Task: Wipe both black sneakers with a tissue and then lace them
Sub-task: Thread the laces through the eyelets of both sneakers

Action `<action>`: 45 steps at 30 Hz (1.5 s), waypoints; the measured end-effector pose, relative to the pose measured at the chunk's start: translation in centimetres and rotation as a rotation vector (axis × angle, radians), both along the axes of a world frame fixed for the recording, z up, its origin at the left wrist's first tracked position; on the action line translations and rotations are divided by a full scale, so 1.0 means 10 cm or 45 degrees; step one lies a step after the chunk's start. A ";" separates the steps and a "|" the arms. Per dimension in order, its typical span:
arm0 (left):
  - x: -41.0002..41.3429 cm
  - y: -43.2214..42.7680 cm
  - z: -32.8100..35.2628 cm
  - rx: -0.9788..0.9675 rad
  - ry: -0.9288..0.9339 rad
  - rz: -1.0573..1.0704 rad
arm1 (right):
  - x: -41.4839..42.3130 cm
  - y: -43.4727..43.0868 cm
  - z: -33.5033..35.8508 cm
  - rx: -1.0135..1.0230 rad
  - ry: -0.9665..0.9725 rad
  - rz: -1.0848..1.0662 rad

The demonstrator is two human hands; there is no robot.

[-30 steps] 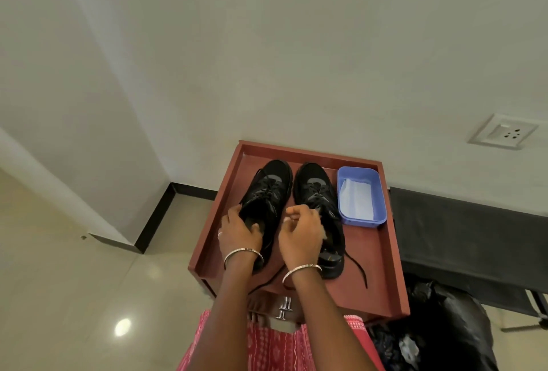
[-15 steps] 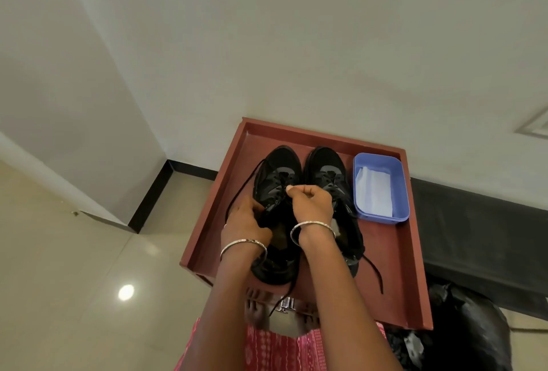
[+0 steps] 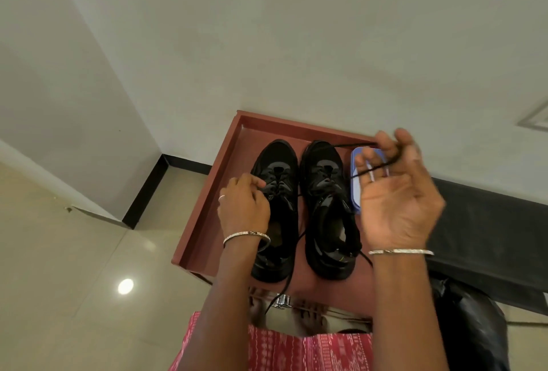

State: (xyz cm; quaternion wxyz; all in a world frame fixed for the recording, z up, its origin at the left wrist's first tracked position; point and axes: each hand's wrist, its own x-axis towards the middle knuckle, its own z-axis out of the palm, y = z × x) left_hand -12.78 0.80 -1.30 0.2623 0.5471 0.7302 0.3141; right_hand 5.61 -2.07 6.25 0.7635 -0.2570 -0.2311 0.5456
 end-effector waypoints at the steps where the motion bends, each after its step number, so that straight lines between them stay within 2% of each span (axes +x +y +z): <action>1: 0.01 0.02 -0.01 0.019 -0.020 -0.021 | 0.10 -0.07 0.06 -0.003 -0.016 -0.018; 3: 0.01 0.06 -0.05 0.008 -0.041 -0.066 | 0.27 -0.19 0.20 -0.119 -0.211 -0.037; 5: 0.01 0.09 -0.07 -0.028 -0.062 -0.099 | 0.38 -0.28 0.27 -0.441 -0.745 0.055; 7: 0.01 0.11 -0.08 -0.029 -0.065 -0.112 | 0.42 -0.35 0.25 -0.870 -1.344 0.409; 9: 0.02 0.12 -0.08 -0.047 -0.029 -0.103 | 0.35 -0.38 0.20 -1.140 -1.645 0.810; 10: 0.02 0.13 -0.08 -0.058 -0.001 -0.094 | 0.29 -0.38 0.17 -1.187 -1.725 0.908; 13: 0.00 0.15 -0.11 -0.076 0.057 -0.057 | 0.12 -0.24 0.08 -1.123 -1.924 0.750; 16: -0.02 0.16 -0.09 -0.121 0.043 -0.013 | -0.11 0.02 -0.11 -0.906 -2.160 0.297; 18: -0.02 0.19 -0.08 -0.148 0.024 -0.016 | -0.32 0.20 -0.32 -0.751 -2.100 0.130; 20: -0.01 0.22 -0.08 -0.172 -0.003 -0.038 | -0.50 0.33 -0.57 -0.650 -1.976 0.133; 23: -0.01 0.24 -0.11 -0.196 -0.084 -0.043 | -0.60 0.41 -0.86 -0.663 -1.927 0.107; 29: -0.05 0.27 -0.17 -0.208 -0.125 -0.043 | -0.59 0.48 -1.00 -0.614 -1.912 0.090; 33: -0.05 0.28 -0.17 -0.223 -0.106 -0.065 | -0.59 0.52 -1.00 -0.546 -2.037 0.086; 37: -0.05 0.29 -0.18 -0.239 -0.103 -0.061 | -0.68 0.52 -1.05 -0.410 -2.378 0.077; 38: -0.05 0.29 -0.18 -0.241 -0.109 -0.062 | -0.68 0.51 -1.06 -0.400 -2.396 0.093; 45: -0.07 0.31 -0.19 -0.264 -0.150 -0.076 | -0.61 0.52 -0.97 -0.440 -2.122 0.120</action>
